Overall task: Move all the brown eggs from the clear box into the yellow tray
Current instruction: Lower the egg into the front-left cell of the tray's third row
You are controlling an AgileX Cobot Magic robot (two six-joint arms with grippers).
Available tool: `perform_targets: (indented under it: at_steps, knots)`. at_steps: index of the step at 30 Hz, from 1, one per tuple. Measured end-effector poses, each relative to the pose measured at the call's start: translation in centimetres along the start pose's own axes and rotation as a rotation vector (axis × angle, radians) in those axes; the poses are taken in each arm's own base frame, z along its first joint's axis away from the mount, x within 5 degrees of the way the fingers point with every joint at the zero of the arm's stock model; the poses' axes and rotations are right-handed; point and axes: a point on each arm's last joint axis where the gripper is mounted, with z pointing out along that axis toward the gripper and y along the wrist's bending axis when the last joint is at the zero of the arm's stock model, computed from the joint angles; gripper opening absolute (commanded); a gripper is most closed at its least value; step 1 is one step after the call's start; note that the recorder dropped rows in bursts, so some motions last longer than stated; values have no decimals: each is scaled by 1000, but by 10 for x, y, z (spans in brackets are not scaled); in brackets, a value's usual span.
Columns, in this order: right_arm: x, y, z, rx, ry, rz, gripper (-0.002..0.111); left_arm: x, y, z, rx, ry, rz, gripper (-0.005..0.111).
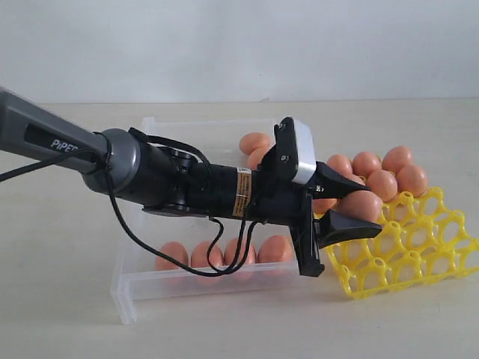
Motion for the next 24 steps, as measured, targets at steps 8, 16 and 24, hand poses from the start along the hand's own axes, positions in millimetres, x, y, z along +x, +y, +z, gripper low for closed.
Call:
perform_targets:
  at_steps: [8,16,24]
  knots:
    - [0,0,0,0,0,0,0,24,1,0,-7,-119,24,4]
    - [0,0,0,0,0,0,0,43,12,9,-12,-161,-43,4]
    - [0,0,0,0,0,0,0,53,21,20,1,-193,-137,4]
